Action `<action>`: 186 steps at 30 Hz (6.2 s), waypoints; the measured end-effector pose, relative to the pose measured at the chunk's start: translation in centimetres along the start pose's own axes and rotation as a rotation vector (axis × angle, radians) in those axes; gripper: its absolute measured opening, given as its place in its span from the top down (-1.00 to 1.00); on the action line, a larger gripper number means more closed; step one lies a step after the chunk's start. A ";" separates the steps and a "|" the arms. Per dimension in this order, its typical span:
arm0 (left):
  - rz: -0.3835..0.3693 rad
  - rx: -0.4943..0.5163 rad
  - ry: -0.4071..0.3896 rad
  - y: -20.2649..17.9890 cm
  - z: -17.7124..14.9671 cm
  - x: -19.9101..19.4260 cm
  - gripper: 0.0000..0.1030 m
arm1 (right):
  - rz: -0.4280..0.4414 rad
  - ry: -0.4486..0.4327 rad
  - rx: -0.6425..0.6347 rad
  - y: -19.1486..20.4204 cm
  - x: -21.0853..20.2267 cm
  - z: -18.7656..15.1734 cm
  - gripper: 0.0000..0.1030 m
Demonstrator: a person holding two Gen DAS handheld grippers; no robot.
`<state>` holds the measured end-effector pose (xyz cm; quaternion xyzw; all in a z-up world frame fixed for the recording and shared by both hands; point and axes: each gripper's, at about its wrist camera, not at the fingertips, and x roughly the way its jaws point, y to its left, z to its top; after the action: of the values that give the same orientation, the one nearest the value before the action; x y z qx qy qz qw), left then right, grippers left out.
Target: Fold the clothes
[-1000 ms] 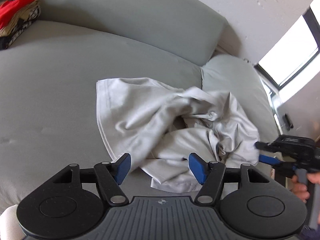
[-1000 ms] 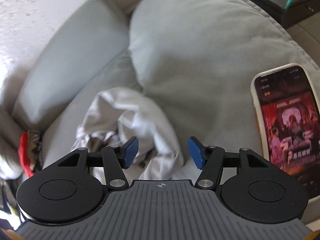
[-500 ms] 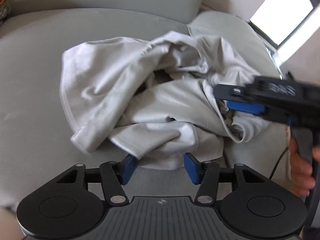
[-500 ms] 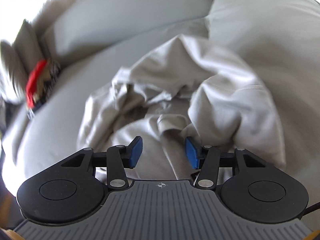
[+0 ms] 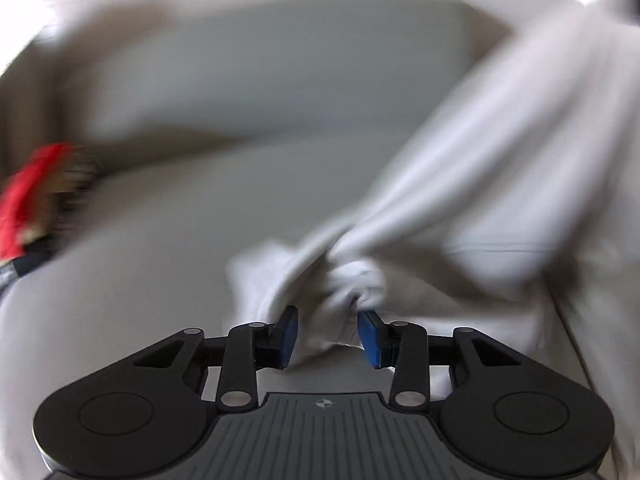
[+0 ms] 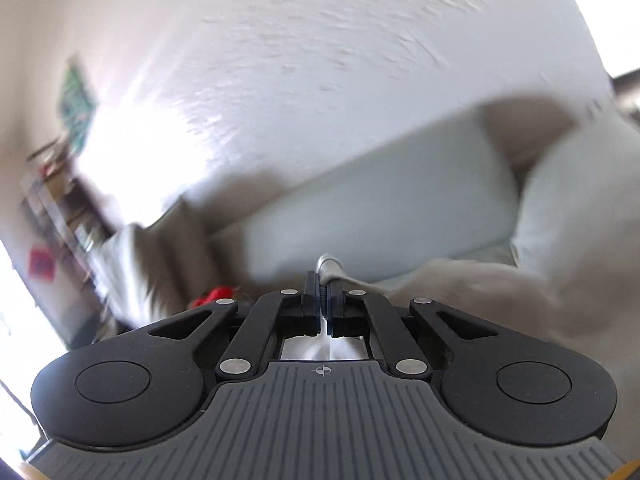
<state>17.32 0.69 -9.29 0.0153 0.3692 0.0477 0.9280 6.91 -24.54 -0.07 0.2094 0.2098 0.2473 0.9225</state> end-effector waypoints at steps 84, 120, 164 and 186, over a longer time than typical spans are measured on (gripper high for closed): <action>-0.375 -0.616 0.069 14.3 -8.8 -12.2 0.98 | -0.538 0.398 0.245 -3.1 14.3 -7.8 0.98; -0.272 -0.566 0.196 10.5 -9.5 -12.3 0.96 | -0.448 0.426 0.599 -17.3 -1.7 -14.1 0.97; -0.743 -0.849 -0.771 18.9 11.7 -36.3 1.00 | 0.186 -0.586 0.332 5.3 -20.6 13.9 0.99; -0.765 -0.672 -0.903 18.7 9.2 -45.9 1.00 | 0.087 -0.566 0.078 11.9 -28.2 14.1 0.98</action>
<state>-10.98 14.75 29.91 -0.3871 -0.1099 -0.1830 0.8970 -12.81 -34.45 25.39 0.3141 -0.0558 0.2099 0.9242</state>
